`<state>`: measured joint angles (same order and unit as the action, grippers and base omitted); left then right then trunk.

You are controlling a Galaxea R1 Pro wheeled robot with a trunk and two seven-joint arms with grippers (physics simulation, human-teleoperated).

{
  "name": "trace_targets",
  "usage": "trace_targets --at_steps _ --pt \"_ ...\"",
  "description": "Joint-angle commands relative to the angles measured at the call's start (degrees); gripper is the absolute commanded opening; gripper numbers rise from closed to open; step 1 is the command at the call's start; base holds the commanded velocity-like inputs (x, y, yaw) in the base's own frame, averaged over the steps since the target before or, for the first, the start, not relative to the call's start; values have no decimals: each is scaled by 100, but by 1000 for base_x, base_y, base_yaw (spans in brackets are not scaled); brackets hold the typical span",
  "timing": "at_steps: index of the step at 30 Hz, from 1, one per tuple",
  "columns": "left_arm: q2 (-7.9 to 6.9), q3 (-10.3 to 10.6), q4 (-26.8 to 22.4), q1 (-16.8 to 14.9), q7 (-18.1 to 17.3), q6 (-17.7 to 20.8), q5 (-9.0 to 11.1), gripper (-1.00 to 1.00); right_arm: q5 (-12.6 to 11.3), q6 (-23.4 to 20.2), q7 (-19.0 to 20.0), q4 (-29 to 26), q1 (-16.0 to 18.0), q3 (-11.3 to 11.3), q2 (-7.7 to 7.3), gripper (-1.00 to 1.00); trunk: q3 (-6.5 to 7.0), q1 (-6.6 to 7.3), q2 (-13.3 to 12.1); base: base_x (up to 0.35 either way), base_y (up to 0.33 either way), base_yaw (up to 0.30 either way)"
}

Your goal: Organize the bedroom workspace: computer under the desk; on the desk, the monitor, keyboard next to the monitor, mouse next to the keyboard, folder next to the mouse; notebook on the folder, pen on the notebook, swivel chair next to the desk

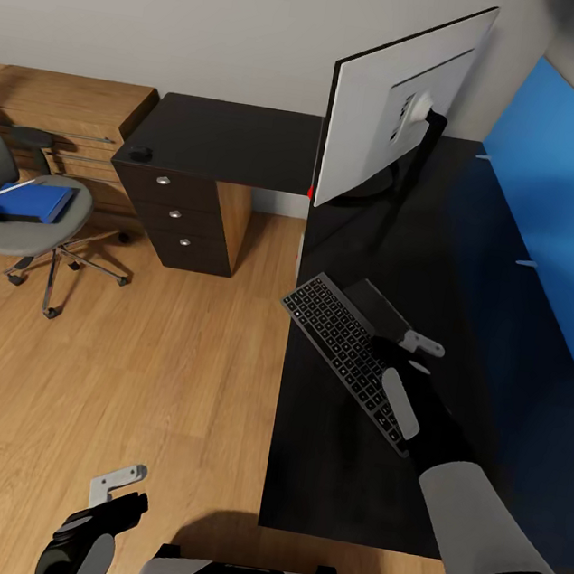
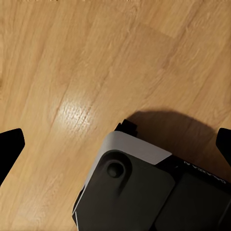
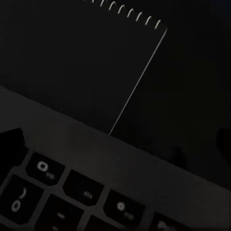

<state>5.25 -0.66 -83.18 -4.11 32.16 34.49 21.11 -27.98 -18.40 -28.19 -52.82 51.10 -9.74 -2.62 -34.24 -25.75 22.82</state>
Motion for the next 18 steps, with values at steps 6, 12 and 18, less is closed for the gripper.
trace_targets --at_steps 6,12,18 --pt "0 -6 -13 -2 44 14 60 100 -40 -23 -6 -8 -2 -19 -25 100 -8 -3 10 0 0 0" --pt "-8 -40 -14 -2 45 14 60 100 -27 -24 360 -7 -3 -12 -70 100 -8 -3 10 0 0 0" --pt "-11 -45 -9 -2 38 14 54 100 8 27 665 -7 -53 -11 -121 100 -8 -3 10 0 0 0"
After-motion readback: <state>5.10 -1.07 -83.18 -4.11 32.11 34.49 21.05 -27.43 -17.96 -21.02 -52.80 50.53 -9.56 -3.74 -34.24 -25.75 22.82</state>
